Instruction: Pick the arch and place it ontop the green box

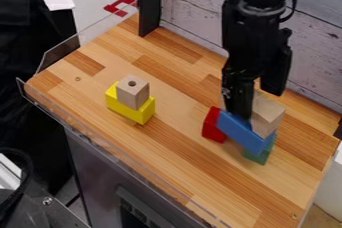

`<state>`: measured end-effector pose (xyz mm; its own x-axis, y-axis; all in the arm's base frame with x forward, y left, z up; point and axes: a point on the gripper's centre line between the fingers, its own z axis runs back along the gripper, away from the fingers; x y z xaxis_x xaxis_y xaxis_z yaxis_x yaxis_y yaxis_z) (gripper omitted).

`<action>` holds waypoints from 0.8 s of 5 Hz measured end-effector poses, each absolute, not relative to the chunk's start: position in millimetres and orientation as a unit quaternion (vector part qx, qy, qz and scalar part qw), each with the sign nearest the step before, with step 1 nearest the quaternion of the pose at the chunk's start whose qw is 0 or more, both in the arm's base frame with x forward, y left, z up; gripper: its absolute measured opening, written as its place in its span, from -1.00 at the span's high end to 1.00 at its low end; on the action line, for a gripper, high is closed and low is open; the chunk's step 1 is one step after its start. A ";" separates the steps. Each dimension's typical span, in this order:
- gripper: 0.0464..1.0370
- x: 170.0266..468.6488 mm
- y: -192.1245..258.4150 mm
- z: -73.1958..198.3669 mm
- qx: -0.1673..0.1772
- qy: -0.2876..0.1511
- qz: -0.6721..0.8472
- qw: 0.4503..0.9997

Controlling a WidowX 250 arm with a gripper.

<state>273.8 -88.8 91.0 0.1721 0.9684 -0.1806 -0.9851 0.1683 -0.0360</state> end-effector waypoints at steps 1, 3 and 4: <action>-0.92 280.1 -77.0 102.8 -0.056 0.044 0.610 0.789; -0.92 285.0 -18.1 122.7 -0.049 0.059 0.515 0.854; -0.92 278.0 20.2 117.7 -0.055 0.078 0.417 0.904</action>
